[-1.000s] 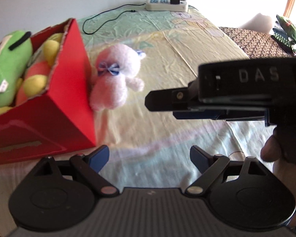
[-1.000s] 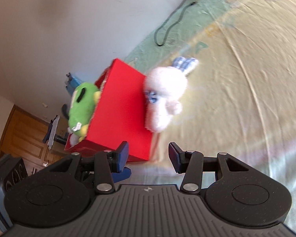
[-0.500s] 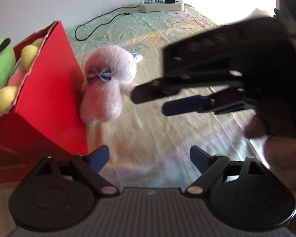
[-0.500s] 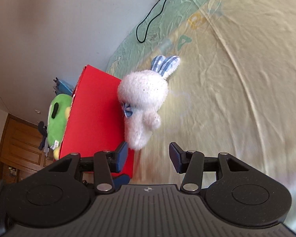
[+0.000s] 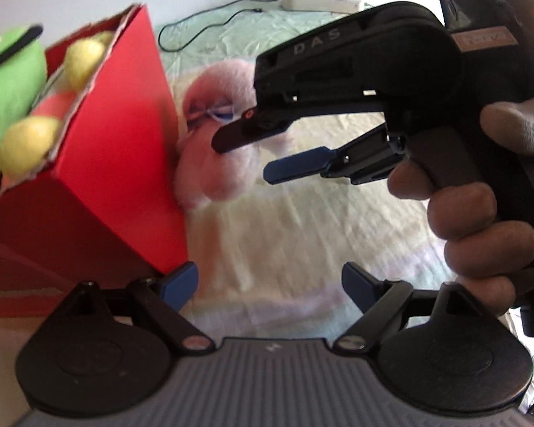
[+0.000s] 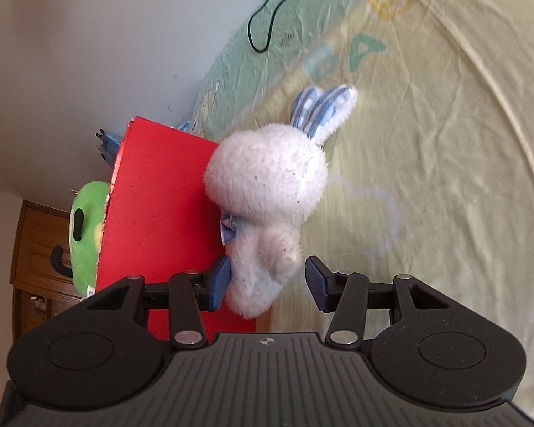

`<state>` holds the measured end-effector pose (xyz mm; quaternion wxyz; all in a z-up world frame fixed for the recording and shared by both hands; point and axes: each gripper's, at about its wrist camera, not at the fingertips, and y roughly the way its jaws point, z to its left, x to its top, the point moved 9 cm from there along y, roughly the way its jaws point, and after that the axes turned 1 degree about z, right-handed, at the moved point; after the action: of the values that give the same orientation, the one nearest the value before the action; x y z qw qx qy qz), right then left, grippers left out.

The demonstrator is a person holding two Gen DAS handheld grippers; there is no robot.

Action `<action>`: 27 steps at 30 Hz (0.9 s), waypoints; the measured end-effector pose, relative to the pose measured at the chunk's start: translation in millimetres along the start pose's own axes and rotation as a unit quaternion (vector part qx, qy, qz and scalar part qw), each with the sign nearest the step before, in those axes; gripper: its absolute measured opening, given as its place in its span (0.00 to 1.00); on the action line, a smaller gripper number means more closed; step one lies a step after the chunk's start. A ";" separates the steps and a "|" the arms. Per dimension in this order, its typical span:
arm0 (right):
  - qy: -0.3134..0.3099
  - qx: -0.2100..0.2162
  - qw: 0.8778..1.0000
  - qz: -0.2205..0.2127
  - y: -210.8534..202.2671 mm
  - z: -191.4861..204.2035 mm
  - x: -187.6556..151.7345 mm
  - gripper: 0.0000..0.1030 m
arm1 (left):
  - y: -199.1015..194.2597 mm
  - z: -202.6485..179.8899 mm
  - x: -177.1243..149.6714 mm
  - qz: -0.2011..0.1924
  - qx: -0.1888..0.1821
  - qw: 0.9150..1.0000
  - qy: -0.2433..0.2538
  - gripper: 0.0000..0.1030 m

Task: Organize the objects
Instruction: 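Close the right gripper on the pink bunny plush's body, then lift the pink bunny with the right gripper and carry it over the box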

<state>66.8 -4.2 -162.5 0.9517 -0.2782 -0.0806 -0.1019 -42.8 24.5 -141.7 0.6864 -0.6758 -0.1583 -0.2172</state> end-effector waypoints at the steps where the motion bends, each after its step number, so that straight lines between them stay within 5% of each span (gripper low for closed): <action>1: 0.001 0.003 1.000 0.001 1.5 0.3 -0.1 0.50 | 1.1 1.7 -0.2 0.004 -0.004 1.000 -0.004 0.82; 9: -0.003 0.015 1.000 0.008 -2.9 0.1 -2.2 0.34 | 1.6 4.5 2.7 0.009 -0.015 1.000 -0.009 0.85; 27: -0.001 0.005 1.000 0.022 -75.6 -25.4 -61.4 0.33 | -27.7 -8.3 -7.9 0.009 -0.080 0.997 -0.020 0.85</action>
<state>-8.1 -71.3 -157.7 0.9549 -0.2756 -0.0759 -0.0799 -64.4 17.1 -122.2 0.6288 -0.7340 -0.1479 -0.2094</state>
